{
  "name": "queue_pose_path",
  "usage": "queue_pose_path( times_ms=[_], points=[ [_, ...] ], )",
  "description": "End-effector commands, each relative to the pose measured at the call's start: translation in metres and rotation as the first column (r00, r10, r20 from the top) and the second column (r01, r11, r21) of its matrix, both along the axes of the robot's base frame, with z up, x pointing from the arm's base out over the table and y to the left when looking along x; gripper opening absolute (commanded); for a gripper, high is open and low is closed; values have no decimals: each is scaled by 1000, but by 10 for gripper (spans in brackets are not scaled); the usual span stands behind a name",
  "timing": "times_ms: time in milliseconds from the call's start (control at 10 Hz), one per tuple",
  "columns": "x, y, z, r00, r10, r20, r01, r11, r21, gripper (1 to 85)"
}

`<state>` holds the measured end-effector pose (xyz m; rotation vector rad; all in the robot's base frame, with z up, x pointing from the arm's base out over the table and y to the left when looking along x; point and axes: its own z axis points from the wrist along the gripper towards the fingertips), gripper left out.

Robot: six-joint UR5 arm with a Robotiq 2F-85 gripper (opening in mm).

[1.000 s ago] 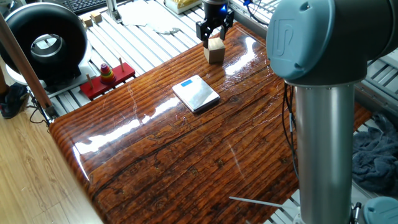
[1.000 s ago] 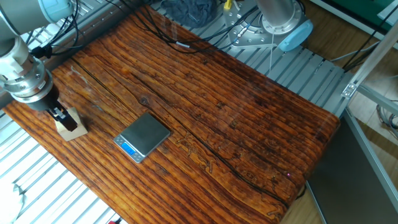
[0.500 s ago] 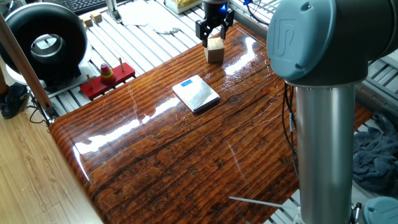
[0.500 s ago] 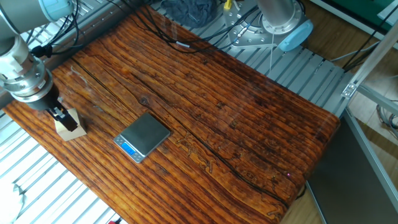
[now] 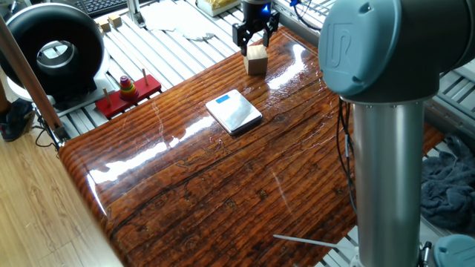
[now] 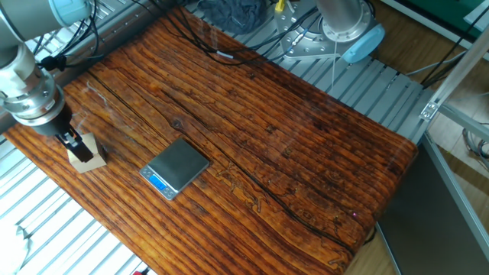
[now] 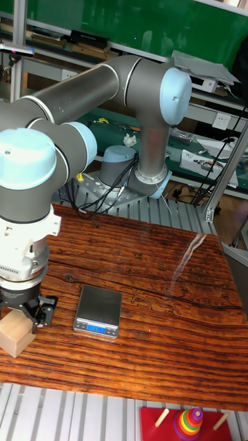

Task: Place the block on the scale

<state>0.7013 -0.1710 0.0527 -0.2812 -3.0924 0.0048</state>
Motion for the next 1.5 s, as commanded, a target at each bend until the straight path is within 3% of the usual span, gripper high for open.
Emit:
queue_pose_path(
  times_ms=[0, 800, 1400],
  points=[
    [2, 1, 0, 998, -64, 1, 64, 998, 1, 687],
    [-8, -4, -10, 999, -14, -28, 15, 1000, 23, 667],
    [-17, 0, 3, 999, -12, -47, 13, 999, 35, 663]
  ],
)
